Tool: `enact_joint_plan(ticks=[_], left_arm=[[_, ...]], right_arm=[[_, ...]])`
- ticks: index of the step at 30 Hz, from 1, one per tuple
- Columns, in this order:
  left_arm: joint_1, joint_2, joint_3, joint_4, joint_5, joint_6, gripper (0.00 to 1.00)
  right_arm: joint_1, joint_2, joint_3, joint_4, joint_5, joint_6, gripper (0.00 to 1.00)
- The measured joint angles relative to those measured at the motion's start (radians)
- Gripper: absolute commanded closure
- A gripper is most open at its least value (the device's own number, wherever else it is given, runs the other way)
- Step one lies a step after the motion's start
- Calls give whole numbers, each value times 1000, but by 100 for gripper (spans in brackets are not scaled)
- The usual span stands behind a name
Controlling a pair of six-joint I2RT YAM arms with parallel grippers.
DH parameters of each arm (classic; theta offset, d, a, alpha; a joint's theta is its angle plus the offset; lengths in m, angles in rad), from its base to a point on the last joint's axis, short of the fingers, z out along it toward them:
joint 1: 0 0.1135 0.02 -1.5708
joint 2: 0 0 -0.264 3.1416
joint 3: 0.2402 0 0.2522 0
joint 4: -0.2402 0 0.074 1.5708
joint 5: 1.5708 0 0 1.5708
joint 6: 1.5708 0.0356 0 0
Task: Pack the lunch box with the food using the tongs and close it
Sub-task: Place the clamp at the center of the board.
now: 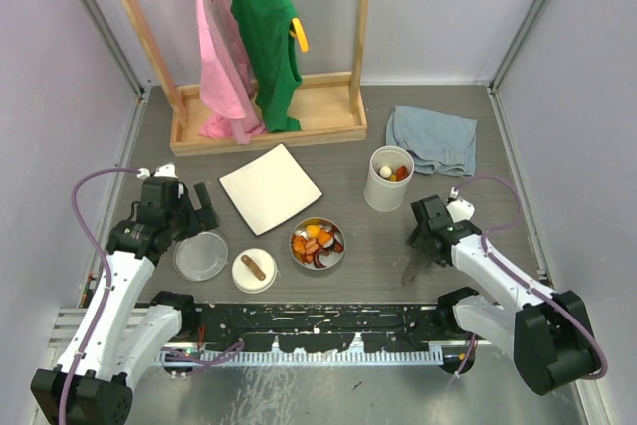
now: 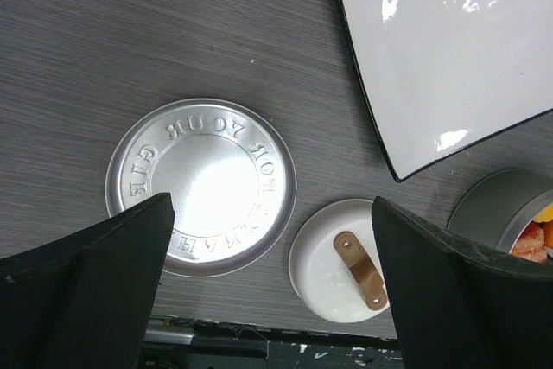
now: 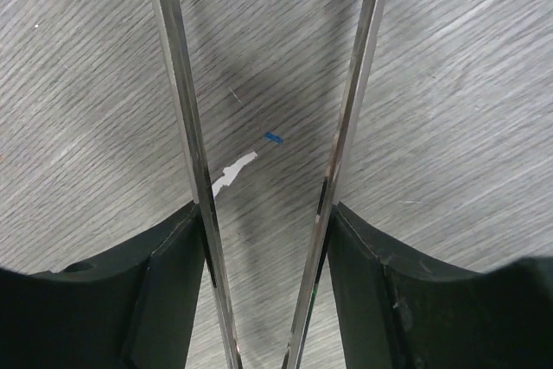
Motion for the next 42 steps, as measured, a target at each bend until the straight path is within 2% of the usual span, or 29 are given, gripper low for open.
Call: enact_joint_plan(ticks=[13, 22, 42], left_arm=[[0, 0, 0, 0, 6, 0, 2], [0, 0, 0, 0, 6, 0, 2], [0, 0, 0, 0, 6, 0, 2]], right_arm=[[-2, 75, 9, 100, 0, -11, 29], [-2, 12, 6, 92, -10, -8, 21], [-2, -133, 19, -34, 48, 23, 11]])
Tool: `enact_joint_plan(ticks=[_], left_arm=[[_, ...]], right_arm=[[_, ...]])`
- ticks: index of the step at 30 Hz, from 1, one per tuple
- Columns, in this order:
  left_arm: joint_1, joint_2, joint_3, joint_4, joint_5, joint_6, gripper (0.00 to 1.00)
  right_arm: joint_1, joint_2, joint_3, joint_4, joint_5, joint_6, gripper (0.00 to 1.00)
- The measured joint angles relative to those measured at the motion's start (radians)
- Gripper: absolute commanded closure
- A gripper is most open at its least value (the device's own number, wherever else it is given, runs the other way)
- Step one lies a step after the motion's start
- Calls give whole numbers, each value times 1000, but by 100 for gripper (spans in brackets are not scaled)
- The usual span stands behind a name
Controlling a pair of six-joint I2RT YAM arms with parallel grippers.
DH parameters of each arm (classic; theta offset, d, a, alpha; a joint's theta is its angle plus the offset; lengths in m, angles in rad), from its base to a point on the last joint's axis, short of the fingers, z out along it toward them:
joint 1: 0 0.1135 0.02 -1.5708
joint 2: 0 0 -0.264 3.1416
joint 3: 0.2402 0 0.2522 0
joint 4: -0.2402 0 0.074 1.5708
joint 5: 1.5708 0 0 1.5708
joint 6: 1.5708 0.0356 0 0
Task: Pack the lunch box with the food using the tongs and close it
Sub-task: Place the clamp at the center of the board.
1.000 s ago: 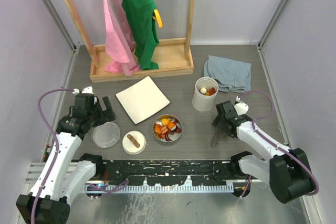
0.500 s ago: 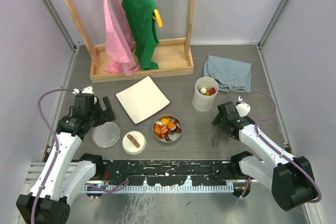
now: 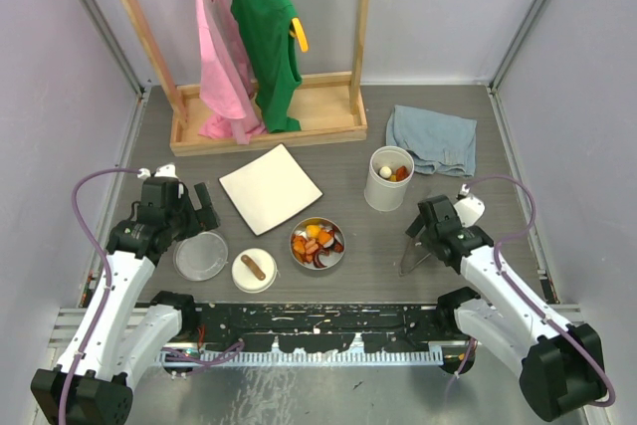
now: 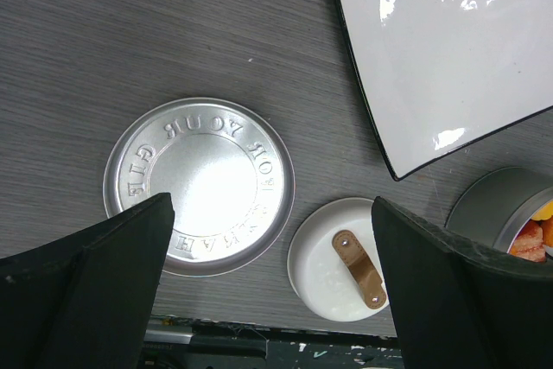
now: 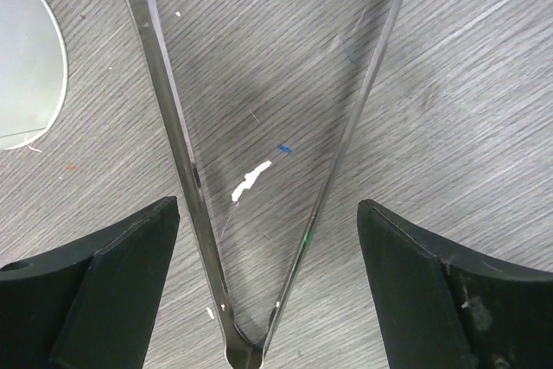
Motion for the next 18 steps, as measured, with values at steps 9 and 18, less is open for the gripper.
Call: enact_joint_plan(ticks=[9, 18], left_arm=[[0, 0, 0, 0, 0, 0, 2], [0, 24, 0, -1, 0, -3, 1]], right_arm=[[0, -102, 80, -29, -27, -42, 13], [0, -322, 118, 106, -278, -104, 27]])
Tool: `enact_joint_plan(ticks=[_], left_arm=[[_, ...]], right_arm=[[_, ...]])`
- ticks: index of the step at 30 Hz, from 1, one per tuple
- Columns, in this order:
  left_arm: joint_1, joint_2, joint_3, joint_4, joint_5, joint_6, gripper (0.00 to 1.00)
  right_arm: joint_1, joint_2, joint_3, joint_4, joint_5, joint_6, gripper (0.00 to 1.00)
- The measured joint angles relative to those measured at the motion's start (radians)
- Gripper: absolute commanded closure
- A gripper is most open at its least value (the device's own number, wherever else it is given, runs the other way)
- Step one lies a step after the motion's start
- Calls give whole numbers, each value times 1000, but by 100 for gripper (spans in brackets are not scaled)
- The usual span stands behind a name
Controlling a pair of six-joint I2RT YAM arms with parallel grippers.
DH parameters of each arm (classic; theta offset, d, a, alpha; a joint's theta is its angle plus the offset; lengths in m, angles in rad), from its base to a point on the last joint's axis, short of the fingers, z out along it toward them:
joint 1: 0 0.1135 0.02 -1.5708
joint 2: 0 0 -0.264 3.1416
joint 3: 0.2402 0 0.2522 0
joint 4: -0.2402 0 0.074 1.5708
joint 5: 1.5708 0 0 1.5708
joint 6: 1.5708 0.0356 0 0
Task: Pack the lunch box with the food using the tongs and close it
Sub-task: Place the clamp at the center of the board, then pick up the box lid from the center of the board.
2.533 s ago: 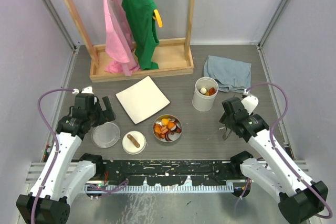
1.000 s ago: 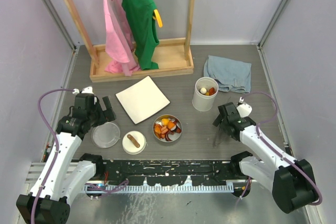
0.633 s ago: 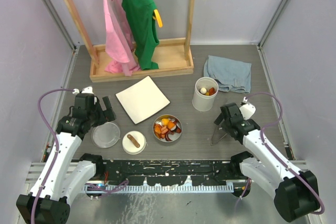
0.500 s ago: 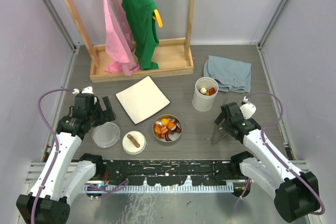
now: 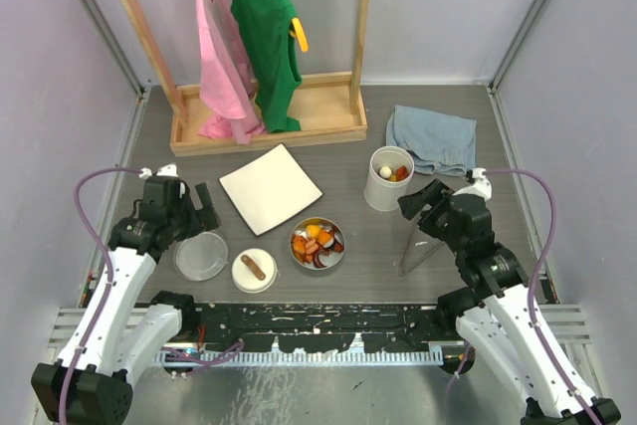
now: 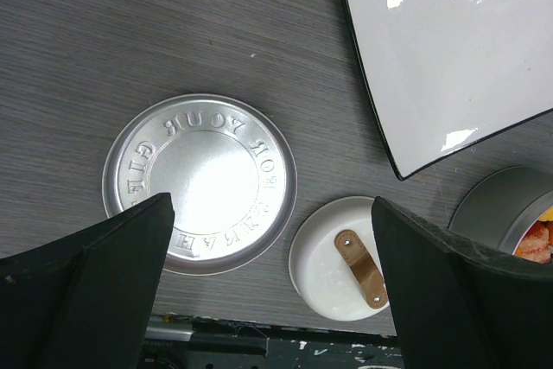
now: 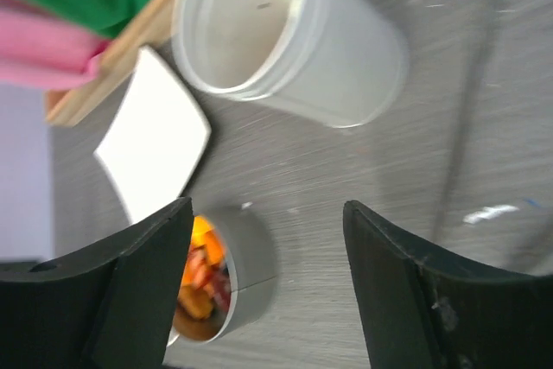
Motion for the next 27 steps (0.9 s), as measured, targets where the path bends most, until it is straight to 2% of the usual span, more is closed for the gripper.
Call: enact_joint_plan(ticks=[6, 10, 12, 16, 20, 23, 27], left_arm=[[0, 12, 17, -24, 59, -32, 2], [0, 35, 43, -19, 169, -94, 4], [0, 55, 46, -16, 205, -114, 4], [0, 117, 58, -24, 237, -125, 3], [0, 117, 71, -37, 209, -113, 2], [0, 75, 71, -50, 159, -101, 1], [0, -27, 61, -55, 75, -99, 2]], right_arm=[[3, 48, 9, 140, -272, -7, 33], [75, 109, 59, 181, -344, -36, 34], [170, 153, 105, 186, -335, -66, 34], [480, 306, 238, 196, -236, -141, 34], [787, 603, 438, 216, -96, -232, 34], [896, 821, 546, 226, -27, -291, 34], [975, 1028, 631, 223, 62, -349, 34]])
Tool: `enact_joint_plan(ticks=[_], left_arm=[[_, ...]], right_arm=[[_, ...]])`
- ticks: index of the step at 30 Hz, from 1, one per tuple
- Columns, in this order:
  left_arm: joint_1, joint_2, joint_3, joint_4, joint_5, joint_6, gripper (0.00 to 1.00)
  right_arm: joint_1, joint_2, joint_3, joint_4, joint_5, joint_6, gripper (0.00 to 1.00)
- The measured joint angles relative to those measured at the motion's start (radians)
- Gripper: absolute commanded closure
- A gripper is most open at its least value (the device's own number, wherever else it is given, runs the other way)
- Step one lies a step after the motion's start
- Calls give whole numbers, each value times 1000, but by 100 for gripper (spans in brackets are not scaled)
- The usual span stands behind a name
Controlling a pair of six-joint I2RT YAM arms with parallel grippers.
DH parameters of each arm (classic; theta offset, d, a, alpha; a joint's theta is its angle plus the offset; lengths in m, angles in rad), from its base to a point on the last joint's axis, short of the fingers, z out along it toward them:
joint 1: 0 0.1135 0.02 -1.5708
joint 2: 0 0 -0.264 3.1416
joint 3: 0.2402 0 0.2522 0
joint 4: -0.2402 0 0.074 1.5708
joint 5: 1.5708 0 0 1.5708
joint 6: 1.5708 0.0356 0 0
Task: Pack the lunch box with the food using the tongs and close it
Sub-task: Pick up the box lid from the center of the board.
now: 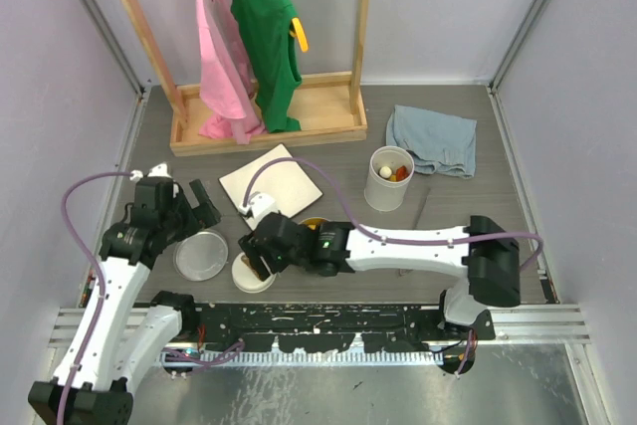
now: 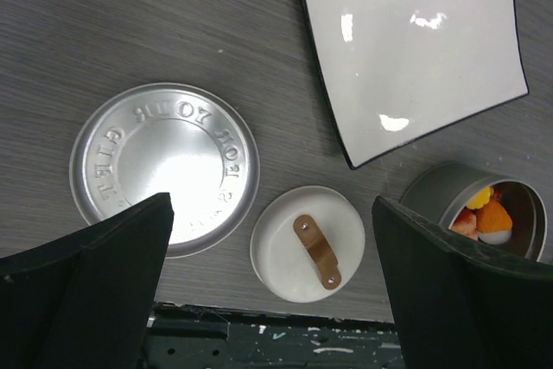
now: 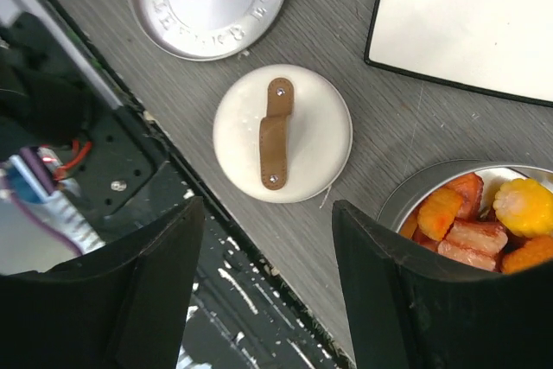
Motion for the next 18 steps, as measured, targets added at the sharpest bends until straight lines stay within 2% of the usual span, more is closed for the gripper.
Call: enact_joint_plan(ticks=[3, 8, 12, 18], left_arm=[[0, -63, -19, -9, -63, -1, 2], [0, -105, -27, -19, -137, -3, 2], [0, -101, -30, -19, -158, -6, 2], [0, -101, -31, -21, -182, -7, 2]], right_arm=[[23, 69, 9, 8, 46, -14, 35], [24, 93, 9, 48, 103, -26, 35], [20, 135, 11, 84, 95, -33, 35], [33, 285, 66, 93, 68, -75, 37]])
